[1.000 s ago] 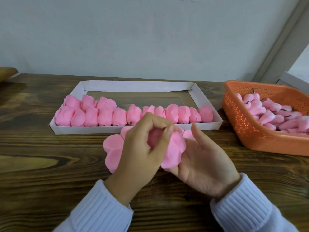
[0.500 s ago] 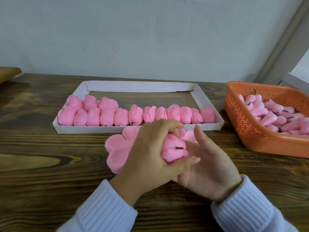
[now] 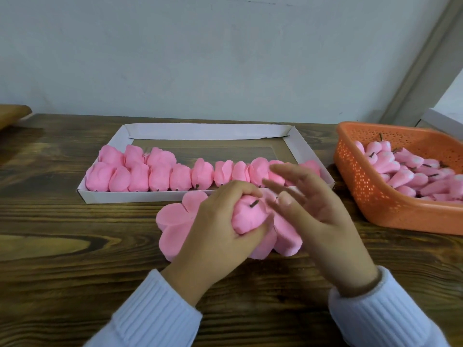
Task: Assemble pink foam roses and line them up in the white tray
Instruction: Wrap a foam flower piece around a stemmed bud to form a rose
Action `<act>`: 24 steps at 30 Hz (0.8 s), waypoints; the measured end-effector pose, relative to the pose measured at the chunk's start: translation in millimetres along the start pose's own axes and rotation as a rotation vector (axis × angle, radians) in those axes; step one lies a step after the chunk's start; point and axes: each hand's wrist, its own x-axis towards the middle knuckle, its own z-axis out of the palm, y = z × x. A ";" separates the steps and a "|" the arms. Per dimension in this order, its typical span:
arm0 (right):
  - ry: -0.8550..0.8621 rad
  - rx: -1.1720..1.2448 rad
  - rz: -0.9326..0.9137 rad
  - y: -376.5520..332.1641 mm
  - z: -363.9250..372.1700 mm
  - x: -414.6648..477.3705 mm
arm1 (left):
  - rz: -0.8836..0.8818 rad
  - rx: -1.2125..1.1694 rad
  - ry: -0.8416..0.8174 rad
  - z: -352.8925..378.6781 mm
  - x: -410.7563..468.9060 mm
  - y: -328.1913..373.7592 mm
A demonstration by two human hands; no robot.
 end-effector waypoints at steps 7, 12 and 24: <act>0.015 -0.245 -0.188 5.0 14.5 1.9 | -0.177 -0.195 -0.097 1.6 -2.7 6.6; 0.063 -0.251 -0.141 -2.0 9.5 4.8 | -0.191 -0.216 -0.205 2.4 -4.2 8.1; -0.052 -0.266 -0.079 -9.0 17.3 3.5 | -0.115 -0.311 -0.173 1.4 -4.0 12.3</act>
